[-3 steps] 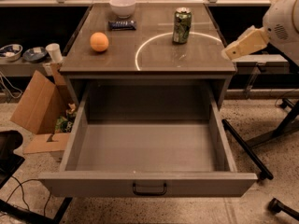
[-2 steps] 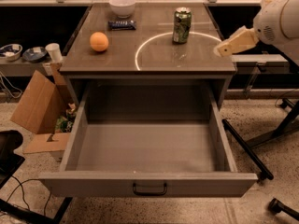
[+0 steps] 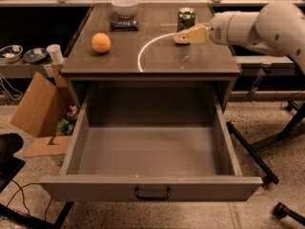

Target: Place green can into top drawer

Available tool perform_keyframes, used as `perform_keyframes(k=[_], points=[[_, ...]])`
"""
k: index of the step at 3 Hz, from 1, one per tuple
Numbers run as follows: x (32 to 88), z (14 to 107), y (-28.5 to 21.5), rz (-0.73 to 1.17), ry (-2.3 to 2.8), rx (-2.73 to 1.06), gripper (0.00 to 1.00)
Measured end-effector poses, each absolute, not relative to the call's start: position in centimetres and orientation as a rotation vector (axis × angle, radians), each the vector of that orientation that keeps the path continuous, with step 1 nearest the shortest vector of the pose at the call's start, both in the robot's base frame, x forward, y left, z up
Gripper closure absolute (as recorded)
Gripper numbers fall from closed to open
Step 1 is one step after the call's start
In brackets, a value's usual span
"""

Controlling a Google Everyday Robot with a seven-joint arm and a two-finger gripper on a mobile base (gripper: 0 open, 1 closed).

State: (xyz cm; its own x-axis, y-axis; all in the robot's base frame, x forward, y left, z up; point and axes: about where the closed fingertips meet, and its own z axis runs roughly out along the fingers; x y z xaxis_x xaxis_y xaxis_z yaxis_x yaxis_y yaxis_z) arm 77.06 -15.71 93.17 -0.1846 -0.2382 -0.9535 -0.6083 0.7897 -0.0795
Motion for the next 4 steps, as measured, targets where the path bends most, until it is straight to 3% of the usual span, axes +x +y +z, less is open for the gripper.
perform_keyframes(k=[2, 4], points=[[81.9, 90.5, -10.9, 0.537, 1.748, -0.527, 0.0], [87.3, 88.5, -14.3, 0.382, 1.769, -0.426, 0.0]])
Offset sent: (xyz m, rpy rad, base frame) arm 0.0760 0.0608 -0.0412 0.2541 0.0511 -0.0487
